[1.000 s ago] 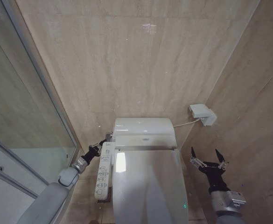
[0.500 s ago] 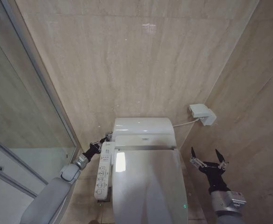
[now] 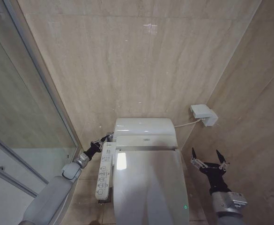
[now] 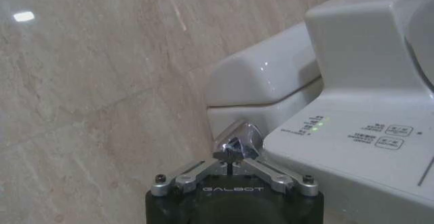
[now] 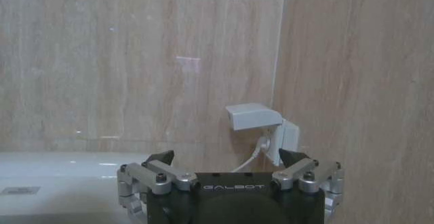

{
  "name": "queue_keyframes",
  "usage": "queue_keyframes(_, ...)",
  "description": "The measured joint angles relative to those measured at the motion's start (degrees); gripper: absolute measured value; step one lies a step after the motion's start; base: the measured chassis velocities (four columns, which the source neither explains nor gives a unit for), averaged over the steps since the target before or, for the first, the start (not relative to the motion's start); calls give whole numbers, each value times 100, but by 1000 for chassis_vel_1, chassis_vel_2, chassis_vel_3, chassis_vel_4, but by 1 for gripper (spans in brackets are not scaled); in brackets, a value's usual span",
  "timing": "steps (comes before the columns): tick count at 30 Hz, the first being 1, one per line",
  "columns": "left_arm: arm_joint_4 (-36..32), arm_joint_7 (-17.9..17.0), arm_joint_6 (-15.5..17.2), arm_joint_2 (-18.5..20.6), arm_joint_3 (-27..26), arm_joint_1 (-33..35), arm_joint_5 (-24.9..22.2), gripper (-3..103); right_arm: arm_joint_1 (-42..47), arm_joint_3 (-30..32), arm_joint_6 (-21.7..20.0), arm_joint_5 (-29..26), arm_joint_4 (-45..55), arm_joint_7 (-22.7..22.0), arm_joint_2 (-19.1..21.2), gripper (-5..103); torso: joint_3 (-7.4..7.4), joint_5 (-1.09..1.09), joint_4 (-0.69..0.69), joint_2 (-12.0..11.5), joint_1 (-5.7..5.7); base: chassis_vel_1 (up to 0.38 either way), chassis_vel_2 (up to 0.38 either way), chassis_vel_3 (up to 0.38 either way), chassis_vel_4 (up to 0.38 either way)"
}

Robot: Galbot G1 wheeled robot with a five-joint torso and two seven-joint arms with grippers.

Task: Open the toilet lid, clean the toilet bowl with a toilet brush, close the toilet lid, and flush.

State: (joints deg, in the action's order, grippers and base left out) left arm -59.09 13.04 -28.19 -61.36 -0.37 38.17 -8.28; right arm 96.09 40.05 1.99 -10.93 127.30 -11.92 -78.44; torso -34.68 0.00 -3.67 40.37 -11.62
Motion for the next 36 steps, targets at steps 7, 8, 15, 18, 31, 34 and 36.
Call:
queue_keyframes(7,-3,-4,8,1,-5,4,0,0,0,0,0,0,0,0,0,100,0,0,0,0,0,0,0,0,0)
queue_keyframes(8,-3,-4,8,1,-5,4,0,0,0,0,0,0,0,0,0,100,0,0,0,0,0,0,0,0,0)
queue_keyframes(15,-6,-7,12,2,-8,6,0,0,0,0,0,0,0,0,0,100,0,0,0,0,0,0,0,0,0)
queue_keyframes(18,-7,-7,13,2,-8,6,1,0,0,0,0,0,0,0,0,100,0,0,0,0,0,0,0,0,0)
queue_keyframes(31,-10,-7,18,2,-9,9,1,0,0,0,0,0,0,0,0,100,0,0,0,0,0,0,0,0,0)
queue_keyframes(34,-10,-7,19,2,-9,9,1,0,0,0,0,0,0,0,0,100,0,0,0,0,0,0,0,0,0)
queue_keyframes(36,-10,-7,20,2,-9,9,1,0,0,0,0,0,0,0,0,100,0,0,0,0,0,0,0,0,0)
